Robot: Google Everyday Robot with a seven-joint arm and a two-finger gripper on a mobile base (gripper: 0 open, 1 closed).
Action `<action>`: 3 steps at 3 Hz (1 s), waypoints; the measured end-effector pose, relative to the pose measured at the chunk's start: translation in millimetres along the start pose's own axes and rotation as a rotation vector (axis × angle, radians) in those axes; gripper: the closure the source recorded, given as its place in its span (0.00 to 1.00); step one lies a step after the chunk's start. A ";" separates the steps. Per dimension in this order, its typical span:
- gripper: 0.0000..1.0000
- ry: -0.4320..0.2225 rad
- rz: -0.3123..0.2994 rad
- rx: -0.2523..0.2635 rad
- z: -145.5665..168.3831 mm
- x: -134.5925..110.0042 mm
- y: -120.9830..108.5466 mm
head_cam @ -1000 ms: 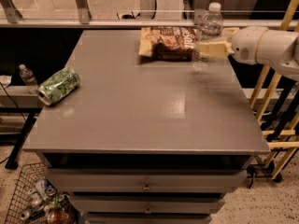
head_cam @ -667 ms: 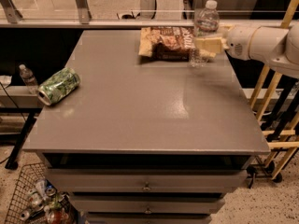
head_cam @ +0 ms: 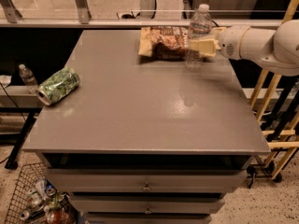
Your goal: Move water bottle near brown chip bag
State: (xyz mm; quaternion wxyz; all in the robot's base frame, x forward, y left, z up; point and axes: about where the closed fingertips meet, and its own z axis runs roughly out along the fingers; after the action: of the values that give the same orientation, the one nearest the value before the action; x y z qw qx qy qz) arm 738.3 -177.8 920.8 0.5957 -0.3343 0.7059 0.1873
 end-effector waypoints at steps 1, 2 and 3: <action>1.00 0.003 -0.002 -0.010 3.5 1.4 2.9; 0.82 0.003 -0.002 -0.015 6.2 1.2 4.9; 0.58 0.002 -0.002 -0.019 8.7 1.0 6.8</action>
Offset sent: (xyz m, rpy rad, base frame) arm 0.0004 0.0039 -0.0025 -0.0033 0.0035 0.0094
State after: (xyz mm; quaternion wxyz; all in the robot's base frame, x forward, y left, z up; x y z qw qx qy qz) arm 739.7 -167.5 917.0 0.5917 -0.3409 0.7046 0.1932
